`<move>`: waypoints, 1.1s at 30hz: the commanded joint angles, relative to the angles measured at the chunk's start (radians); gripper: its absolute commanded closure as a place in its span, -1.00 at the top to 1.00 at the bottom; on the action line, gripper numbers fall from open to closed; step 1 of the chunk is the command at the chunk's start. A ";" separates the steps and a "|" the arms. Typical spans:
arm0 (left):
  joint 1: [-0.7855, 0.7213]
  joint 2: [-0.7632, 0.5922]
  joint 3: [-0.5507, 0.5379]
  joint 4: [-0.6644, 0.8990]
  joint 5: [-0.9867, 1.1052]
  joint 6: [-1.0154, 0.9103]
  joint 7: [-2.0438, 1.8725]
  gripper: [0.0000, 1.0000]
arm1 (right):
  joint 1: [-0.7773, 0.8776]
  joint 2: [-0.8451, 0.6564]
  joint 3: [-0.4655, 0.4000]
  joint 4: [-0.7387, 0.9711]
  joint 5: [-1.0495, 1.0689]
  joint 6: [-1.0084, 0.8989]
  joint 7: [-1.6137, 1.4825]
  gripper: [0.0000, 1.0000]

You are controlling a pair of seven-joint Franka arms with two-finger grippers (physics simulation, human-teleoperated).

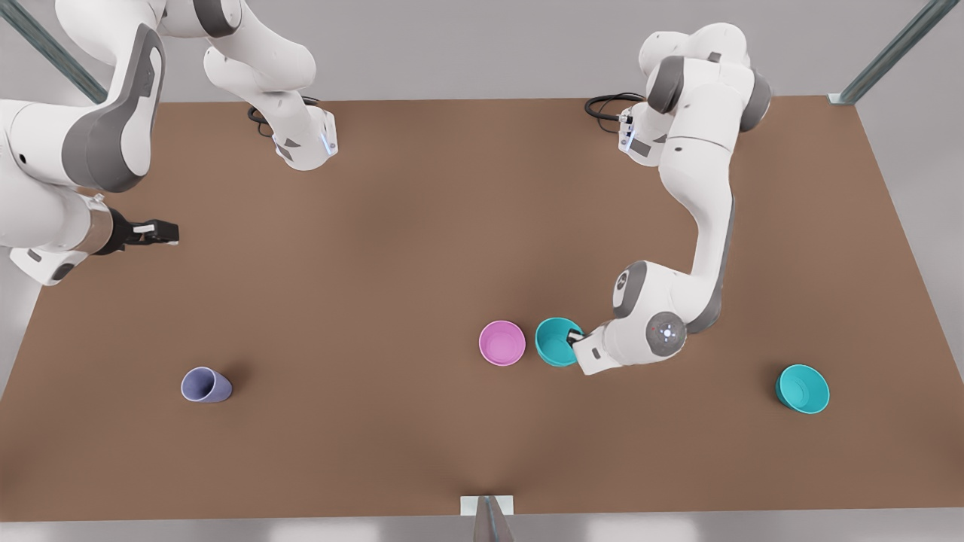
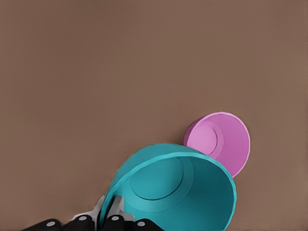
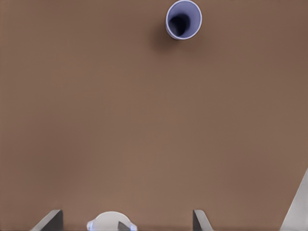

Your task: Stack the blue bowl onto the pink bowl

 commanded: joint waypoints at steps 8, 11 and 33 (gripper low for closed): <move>-0.096 0.166 -0.045 0.226 -0.025 -0.052 -0.899 -0.57 | 0.000 -0.002 0.001 -0.009 0.001 0.007 -0.069 1.00; -0.097 0.192 -0.048 0.222 -0.023 -0.053 -0.894 -0.57 | 0.000 0.000 -0.001 -0.008 0.003 0.007 -0.069 1.00; 0.188 -0.142 0.022 0.196 0.044 -0.589 -0.504 1.00 | 0.000 0.012 -0.004 -0.008 0.003 0.006 -0.069 1.00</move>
